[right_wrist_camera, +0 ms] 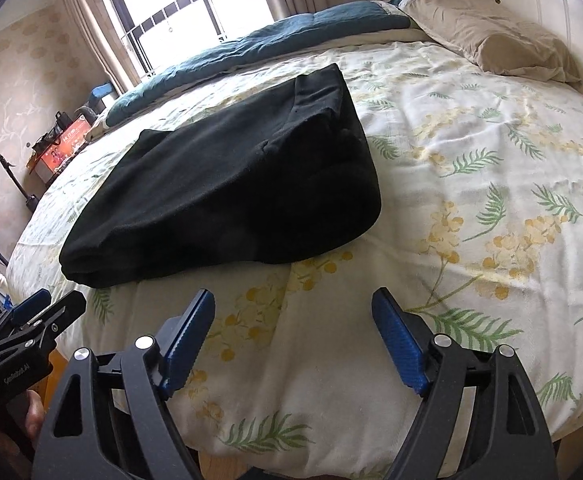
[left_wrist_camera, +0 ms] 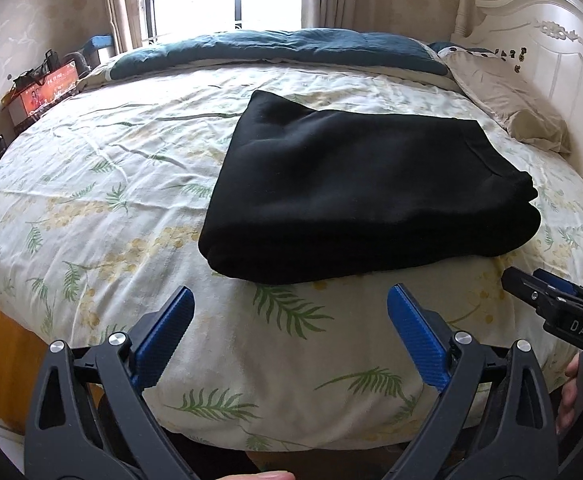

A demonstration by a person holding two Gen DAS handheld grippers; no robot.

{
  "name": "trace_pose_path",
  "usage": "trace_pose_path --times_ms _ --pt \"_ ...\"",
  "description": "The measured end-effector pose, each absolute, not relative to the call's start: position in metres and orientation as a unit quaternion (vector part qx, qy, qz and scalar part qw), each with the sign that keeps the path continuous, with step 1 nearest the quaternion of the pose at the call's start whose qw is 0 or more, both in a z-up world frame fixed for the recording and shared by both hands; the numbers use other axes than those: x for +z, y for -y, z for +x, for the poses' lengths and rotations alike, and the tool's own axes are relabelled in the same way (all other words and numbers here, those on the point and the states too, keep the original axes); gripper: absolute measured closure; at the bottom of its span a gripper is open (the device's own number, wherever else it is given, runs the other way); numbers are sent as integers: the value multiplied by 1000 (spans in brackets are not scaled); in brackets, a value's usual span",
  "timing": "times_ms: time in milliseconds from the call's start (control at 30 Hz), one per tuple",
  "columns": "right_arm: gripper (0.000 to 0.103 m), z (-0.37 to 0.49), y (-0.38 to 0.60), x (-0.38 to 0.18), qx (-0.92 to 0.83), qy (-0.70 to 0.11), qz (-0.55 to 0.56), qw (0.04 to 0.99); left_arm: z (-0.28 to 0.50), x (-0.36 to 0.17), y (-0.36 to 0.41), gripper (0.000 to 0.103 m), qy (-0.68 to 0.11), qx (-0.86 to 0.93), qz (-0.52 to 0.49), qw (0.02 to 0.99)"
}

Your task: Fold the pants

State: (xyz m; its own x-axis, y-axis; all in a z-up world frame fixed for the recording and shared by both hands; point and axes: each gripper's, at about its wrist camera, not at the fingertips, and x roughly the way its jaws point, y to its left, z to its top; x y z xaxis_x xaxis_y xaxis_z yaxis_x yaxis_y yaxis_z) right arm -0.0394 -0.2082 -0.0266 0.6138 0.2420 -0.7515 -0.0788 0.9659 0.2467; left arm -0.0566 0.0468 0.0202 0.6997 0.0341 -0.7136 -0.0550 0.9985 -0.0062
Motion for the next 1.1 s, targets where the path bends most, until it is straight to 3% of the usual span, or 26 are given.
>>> trace_pose_path --times_ms 1100 --pt "23 -41 204 -31 96 -442 88 887 -52 14 -62 6 -403 37 -43 913"
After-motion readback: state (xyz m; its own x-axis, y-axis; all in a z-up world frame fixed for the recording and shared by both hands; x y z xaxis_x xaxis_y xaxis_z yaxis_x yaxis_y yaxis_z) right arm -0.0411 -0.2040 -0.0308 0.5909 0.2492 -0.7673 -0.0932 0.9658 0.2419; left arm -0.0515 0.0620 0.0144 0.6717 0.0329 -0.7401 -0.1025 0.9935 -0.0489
